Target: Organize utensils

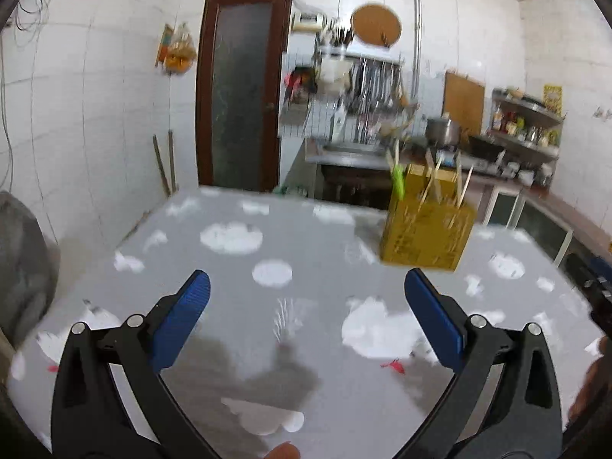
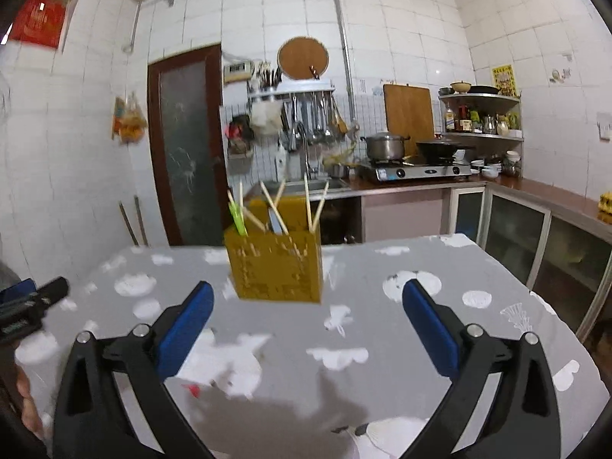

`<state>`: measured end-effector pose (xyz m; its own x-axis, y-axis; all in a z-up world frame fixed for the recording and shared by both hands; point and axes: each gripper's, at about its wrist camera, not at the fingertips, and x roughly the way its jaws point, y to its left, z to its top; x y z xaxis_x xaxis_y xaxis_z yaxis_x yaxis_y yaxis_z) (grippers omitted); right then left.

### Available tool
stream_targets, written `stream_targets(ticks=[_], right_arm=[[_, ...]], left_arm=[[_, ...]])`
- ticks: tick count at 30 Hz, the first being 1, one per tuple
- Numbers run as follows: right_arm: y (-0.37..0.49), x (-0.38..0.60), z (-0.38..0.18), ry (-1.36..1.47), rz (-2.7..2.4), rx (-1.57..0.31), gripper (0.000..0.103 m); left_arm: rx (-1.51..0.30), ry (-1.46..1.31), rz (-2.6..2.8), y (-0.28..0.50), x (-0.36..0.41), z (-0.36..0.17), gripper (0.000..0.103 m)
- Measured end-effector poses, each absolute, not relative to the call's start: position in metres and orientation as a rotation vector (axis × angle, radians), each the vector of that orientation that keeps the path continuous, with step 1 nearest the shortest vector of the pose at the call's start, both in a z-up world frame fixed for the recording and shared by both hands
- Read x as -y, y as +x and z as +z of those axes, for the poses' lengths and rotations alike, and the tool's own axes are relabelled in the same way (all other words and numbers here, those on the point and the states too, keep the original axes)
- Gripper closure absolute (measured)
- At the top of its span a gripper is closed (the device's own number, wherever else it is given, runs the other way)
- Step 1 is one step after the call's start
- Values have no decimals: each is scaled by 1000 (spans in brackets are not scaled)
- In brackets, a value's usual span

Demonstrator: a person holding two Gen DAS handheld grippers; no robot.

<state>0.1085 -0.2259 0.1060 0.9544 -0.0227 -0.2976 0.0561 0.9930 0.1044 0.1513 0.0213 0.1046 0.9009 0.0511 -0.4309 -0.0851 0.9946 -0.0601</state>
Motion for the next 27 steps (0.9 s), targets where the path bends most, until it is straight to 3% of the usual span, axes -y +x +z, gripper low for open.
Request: stream_targets(ticks=[10, 16, 27], right_arm=[[126, 223, 53, 118, -121, -309, 4], [135, 216, 32, 97, -146, -382, 4], [119, 207, 36, 70, -124, -325, 4]], left_arm=[[-470, 11, 68, 182, 5, 31, 5], [-466, 16, 61, 182, 9, 32, 5], [-353, 64, 45, 163, 19, 42, 5]])
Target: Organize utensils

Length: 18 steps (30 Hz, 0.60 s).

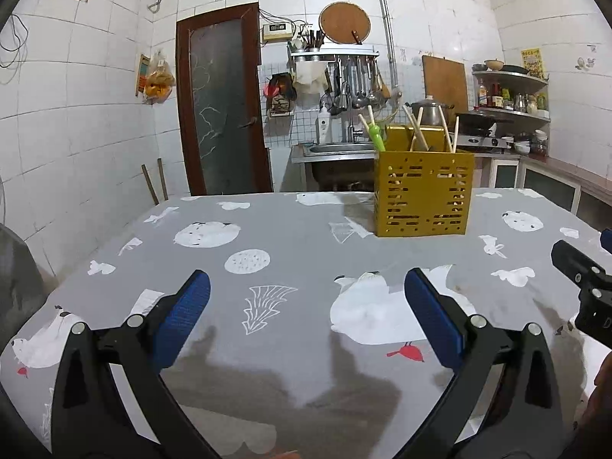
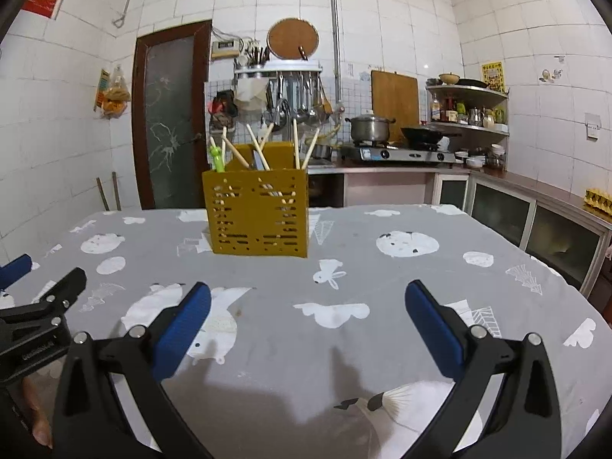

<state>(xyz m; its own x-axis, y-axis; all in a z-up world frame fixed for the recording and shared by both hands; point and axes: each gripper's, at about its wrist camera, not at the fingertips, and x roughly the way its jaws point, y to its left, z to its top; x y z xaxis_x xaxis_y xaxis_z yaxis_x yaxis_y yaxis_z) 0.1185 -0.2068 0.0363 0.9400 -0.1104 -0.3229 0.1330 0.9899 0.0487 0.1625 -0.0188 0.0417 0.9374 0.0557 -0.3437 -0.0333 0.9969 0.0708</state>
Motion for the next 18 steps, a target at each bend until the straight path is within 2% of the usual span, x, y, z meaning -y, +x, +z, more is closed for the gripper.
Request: stream_targets(ticks=[18], right_arm=[[110, 206, 39, 77, -100, -288, 4]], left_arm=[[-331, 47, -17, 157, 17, 42, 5]])
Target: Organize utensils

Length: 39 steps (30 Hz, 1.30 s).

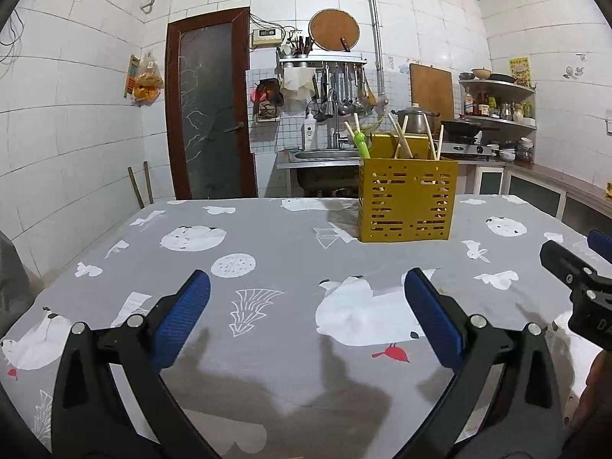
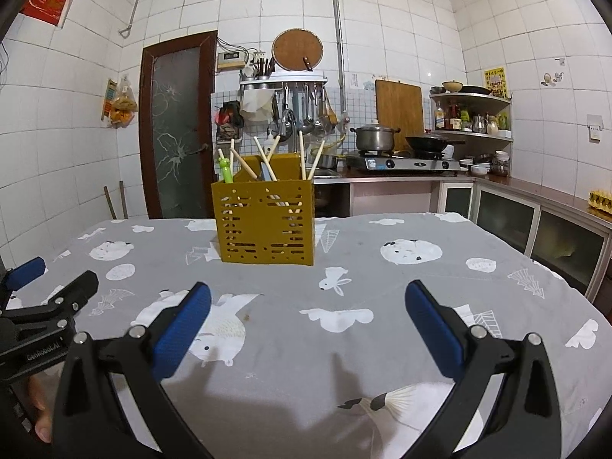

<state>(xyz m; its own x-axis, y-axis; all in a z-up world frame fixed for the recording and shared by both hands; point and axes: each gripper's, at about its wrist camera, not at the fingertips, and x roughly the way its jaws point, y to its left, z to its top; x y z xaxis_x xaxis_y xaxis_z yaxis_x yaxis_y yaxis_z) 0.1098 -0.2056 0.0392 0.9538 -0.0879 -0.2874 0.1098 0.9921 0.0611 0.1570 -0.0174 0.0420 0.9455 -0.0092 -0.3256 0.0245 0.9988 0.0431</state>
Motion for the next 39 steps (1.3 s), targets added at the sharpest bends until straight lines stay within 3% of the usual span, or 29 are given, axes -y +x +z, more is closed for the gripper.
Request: stream_targets(ticks=[39], right_arm=[[107, 203, 42, 50, -97, -280, 4]], left_arm=[[-319, 45, -34, 154, 19, 43, 5]])
